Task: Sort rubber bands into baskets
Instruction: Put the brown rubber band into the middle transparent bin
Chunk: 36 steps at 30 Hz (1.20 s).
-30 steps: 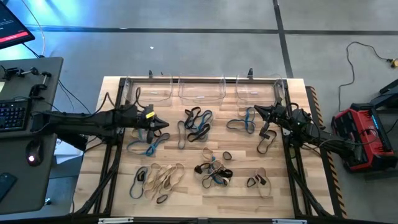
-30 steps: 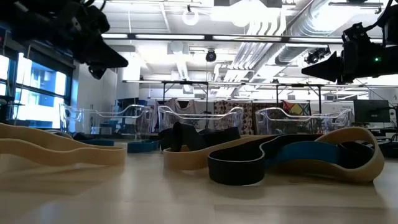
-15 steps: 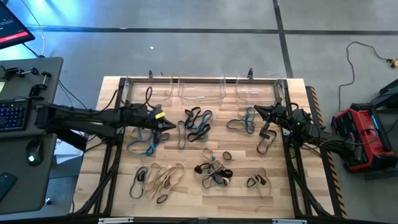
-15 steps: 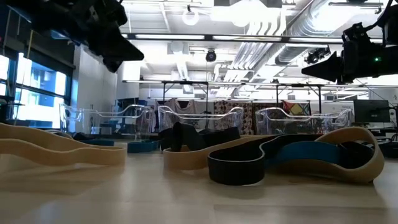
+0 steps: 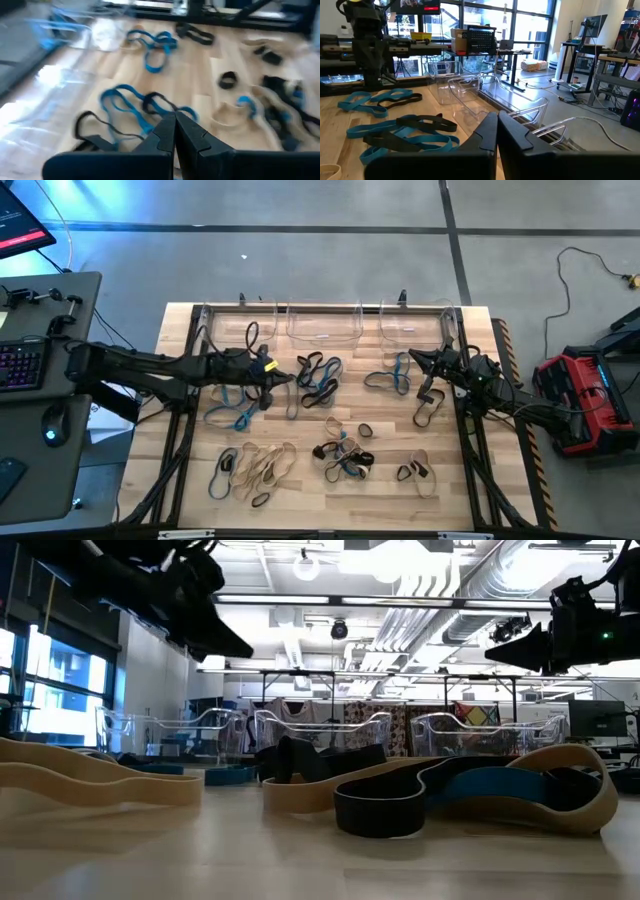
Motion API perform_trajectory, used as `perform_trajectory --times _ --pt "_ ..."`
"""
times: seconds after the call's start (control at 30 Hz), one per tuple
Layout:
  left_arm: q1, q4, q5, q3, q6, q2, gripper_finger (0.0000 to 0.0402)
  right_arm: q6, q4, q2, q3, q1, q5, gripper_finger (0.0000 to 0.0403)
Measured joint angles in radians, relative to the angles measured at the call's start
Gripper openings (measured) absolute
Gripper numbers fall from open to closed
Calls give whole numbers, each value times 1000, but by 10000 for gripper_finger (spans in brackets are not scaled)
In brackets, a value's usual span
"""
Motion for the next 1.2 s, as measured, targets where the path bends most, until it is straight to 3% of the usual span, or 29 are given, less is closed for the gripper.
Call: perform_trajectory --times 0.17,0.27,0.67,0.87,1.2 --pt "-48 4 -22 0 77 78 0 0 0 0 0 0 0 0" --pt "-78 -5 -34 8 24 124 0 0 0 0 0 0 0 0" --pt "-255 -351 1 142 -164 160 4 0 0 0 0 0 0 0" --pt "-324 -532 2 254 -196 174 36 0 0 0 0 0 0 0" --pt "-400 -529 30 318 -213 340 102 0 0 0 0 0 0 0"
